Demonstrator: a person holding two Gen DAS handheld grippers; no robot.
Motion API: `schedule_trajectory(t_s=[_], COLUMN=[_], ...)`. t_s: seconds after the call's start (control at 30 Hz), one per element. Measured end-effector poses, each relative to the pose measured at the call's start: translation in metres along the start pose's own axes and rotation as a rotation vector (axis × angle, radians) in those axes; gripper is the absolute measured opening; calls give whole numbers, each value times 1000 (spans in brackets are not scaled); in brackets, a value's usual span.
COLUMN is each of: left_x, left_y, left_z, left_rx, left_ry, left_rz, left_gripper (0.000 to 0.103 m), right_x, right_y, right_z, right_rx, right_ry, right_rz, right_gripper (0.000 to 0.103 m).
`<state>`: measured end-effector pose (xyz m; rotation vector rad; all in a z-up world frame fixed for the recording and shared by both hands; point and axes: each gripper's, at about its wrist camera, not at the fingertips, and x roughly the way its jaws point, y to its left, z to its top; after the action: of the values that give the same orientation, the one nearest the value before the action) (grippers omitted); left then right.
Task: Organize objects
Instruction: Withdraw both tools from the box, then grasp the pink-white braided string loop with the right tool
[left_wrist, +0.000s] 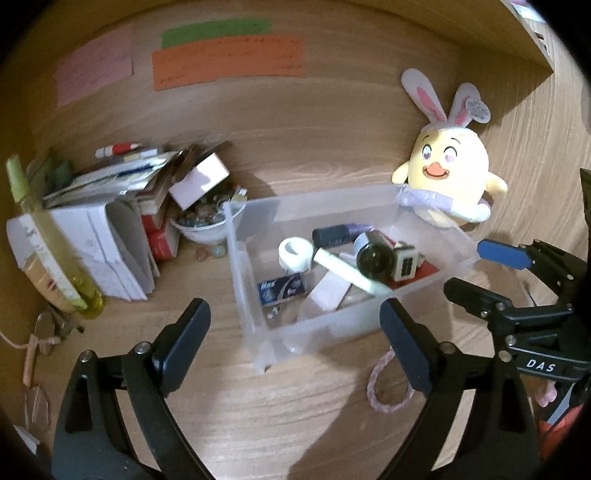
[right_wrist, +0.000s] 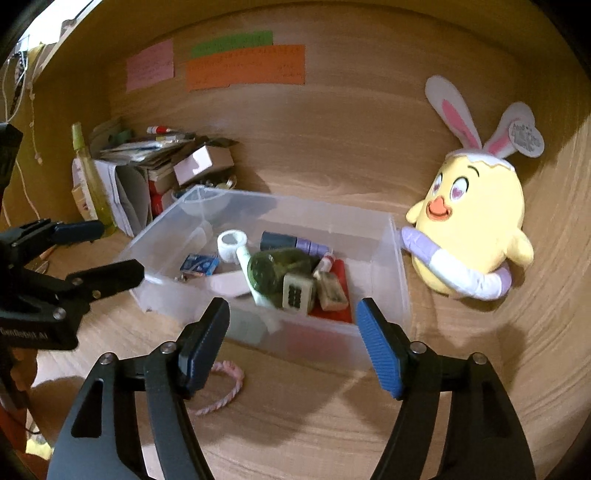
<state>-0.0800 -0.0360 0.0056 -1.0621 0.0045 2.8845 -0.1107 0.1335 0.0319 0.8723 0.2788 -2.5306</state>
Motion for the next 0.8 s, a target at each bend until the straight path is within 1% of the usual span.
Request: schedule_trajectory(t_s=[0.17,0.33,0.4,0.43,0.5,0.53,0.6,0.63,0.67,0.73,0.8], left_x=[3,11,15,17,20,22,24,25,27,29,33], left_y=[8,13,13,13,13,12,11,11,11,11,11], left_z=[-17,-32,-37,-39,-42,-43,-47,-48,-50,-53,-56], left_rx=[-6,-27,-34,-36,-35,-32,-26,-24,-22,-18,-14], left_ry=[41,92,108,116,127,132,142,147,154,164,177], left_rz=[20,7,1,0,1,3,1,-1,-4,-4,-2], left_gripper=[94,94,94,94,94,94,94,94,94,94,94], right_x=[6,24,31,36,46,51,59,62,65,67,67], right_y=[7,19,23,24,25,25,26,26,27,30,33], right_z=[-16,-31,-33,-34,-34,-34,-36,-37,-38,-39,-39], right_rx=[-7,-40,-48,-50,-48,-45,-32,-30,-30,-38,-49], right_ry=[44,116,139,151,185,203,232,243,253,251,248], right_rz=[31,75,88,88,78,84,111,115,115,108,120], right_gripper=[68,66,60,59,51,49,43,42,39,34,20])
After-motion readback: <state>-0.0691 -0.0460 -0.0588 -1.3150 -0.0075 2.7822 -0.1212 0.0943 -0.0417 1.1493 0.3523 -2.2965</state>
